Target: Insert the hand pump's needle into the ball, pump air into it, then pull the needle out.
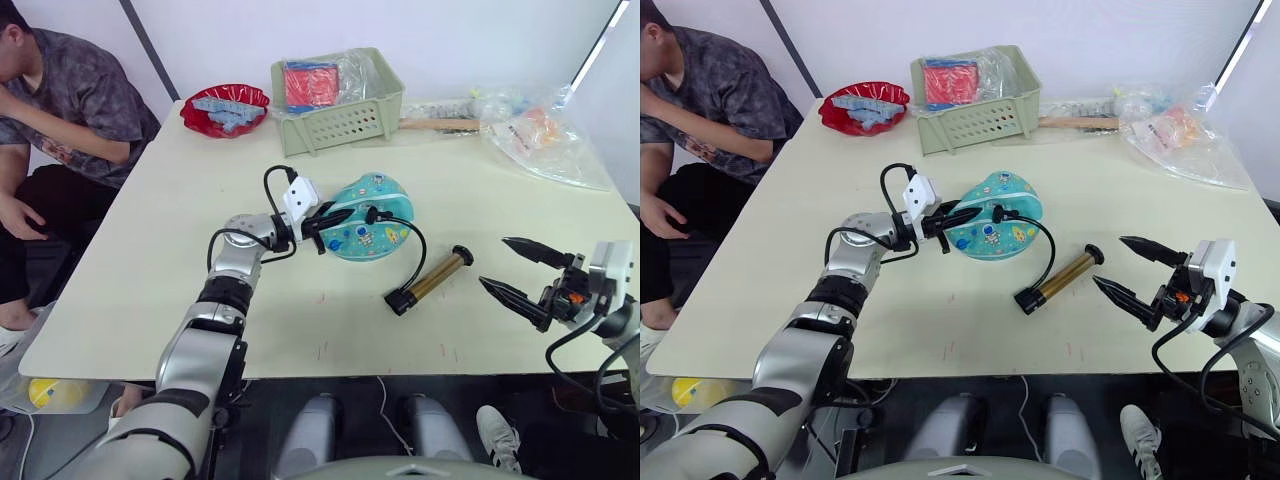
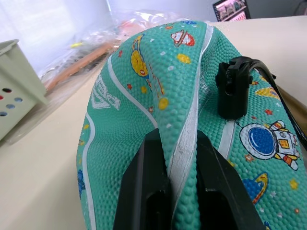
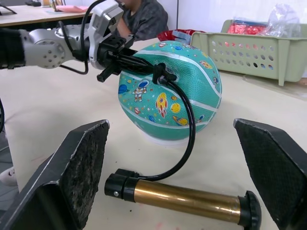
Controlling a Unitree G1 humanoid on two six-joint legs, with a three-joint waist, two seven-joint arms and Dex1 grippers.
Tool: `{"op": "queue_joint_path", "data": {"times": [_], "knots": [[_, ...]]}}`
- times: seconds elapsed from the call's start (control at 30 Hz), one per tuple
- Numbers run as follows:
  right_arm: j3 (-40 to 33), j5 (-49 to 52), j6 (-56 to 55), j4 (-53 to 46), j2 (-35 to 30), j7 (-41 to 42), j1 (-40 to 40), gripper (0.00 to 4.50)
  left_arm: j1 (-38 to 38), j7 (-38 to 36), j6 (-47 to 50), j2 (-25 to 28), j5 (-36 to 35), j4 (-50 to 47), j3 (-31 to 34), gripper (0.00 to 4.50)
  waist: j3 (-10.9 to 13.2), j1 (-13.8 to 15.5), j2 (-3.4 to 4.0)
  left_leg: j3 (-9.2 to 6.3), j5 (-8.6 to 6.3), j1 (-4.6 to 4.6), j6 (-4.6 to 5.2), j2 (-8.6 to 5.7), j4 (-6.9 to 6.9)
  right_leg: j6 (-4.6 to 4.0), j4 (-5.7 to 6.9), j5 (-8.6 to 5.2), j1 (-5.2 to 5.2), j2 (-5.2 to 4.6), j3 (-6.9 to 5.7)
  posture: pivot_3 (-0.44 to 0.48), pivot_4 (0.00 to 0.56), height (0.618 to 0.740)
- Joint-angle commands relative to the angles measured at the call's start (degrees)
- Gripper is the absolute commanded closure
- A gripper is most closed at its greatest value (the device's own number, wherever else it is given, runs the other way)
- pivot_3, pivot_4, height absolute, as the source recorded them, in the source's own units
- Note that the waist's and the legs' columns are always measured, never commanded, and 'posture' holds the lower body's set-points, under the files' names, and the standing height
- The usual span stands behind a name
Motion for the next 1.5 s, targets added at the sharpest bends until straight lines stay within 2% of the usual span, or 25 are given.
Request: {"op": "queue_joint_path", "data": {"times": [0.03, 0.23, 0.27, 0.37, 0.47, 0.53, 0.8, 1.23, 1.37, 1.5], "knots": [[-2.16, 2.42, -4.25, -0.12, 0.25, 1.62, 1.95, 0.1, -1.86, -3.02, -2.3, 1.74, 4.32, 7.94, -1.93, 4.17, 0.04, 0.02, -0.06, 0.0, 0.0, 0.0, 0.0, -0.01, 0.0, 0.0, 0.01, 0.0, 0.0, 0.0, -0.01, 0.0, 0.15, 0.738], [-4.09, 3.71, -7.36, -0.54, -0.34, 1.07, 5.38, 0.1, -5.32, -3.77, -4.54, 2.54, 4.85, 13.44, -0.89, 4.17, 0.08, -0.53, -0.14, 0.07, 0.0, 0.04, 0.0, 0.0, 0.02, 0.03, 0.07, -0.01, 0.0, 0.01, 0.04, 0.0, 0.15, 0.738], [-4.62, 4.24, -7.52, -0.68, -0.47, 0.95, 5.78, 0.0, -5.71, -3.73, -4.65, 2.62, 4.63, 13.86, -0.54, 3.47, 0.09, -0.63, -0.15, 0.05, 0.0, 0.04, 0.01, 0.0, 0.03, 0.1, 0.1, -0.06, 0.0, 0.01, 0.04, 0.0, 0.15, 0.738], [-5.41, 5.37, -7.7, -0.76, -1.09, 1.3, 6.63, 0.0, -6.2, -4.12, -5.16, 2.61, 4.55, 14.31, 0.01, 2.42, 0.09, -0.9, -0.15, 0.1, 0.0, 0.1, 0.01, 0.01, 0.04, 0.14, 0.18, -0.08, 0.0, 0.01, 0.09, 0.0, 0.15, 0.738], [-5.86, 5.58, -8.31, -0.14, -1.59, 1.73, 7.5, 0.0, -6.59, -5.55, -5.6, 2.58, 3.67, 14.05, 1.14, 0.92, 0.09, -1.06, -0.15, 0.09, 0.0, 0.12, 0.01, 0.02, 0.05, 0.15, 0.2, -0.09, 0.0, 0.01, 0.1, 0.0, 0.15, 0.738], [-5.72, 5.67, -8.82, -0.17, -1.53, 1.96, 8.22, 0.0, -6.77, -6.58, -6.11, 2.55, 2.83, 13.55, 2.22, 0.14, 0.09, -1.04, -0.15, 0.09, 0.0, 0.11, 0.01, 0.02, 0.05, 0.13, 0.2, -0.08, 0.0, 0.01, 0.1, 0.0, 0.15, 0.738], [-5.16, 6.57, -10.15, -0.34, -1.26, 2.24, 9.69, 0.0, -7.68, -11.69, -5.76, 2.78, -1.25, 9.78, 6.73, 0.14, 0.39, -0.99, -0.26, 0.09, 0.0, 0.0, 0.02, -0.02, 0.05, -0.06, 0.18, 0.04, -0.05, -0.02, 0.1, 0.0, 0.15, 0.738], [-2.74, 6.06, -11.83, 1.59, -0.58, 1.36, 7.73, 0.0, -7.47, -16.37, -1.33, 5.45, -6.42, 3.07, 11.0, 0.14, 0.54, -1.26, -0.28, 0.09, 0.0, -0.01, 0.01, -0.01, 0.07, -0.07, 0.23, 0.04, -0.09, 0.0, 0.11, 0.0, 0.15, 0.738], [-2.45, 5.15, -13.32, 2.88, 0.24, 1.16, 7.57, 0.0, -2.23, -18.9, 4.59, 9.01, -10.51, -5.7, 13.1, 0.14, 0.56, -1.57, -0.25, 0.14, 0.0, -0.01, 0.01, 0.0, 0.07, -0.08, 0.25, 0.05, -0.11, 0.0, 0.17, 0.0, 0.15, 0.738], [-2.67, 5.3, -14.1, 3.87, 0.07, 1.51, 8.06, 0.0, 5.65, -17.87, 11.4, 11.85, -13.14, -17.0, 13.89, 0.14, 0.62, -1.5, -0.15, 0.19, 0.0, 0.02, 0.01, 0.05, 0.06, -0.09, 0.3, 0.05, -0.16, 0.01, 0.25, 0.0, 0.15, 0.738]]}}
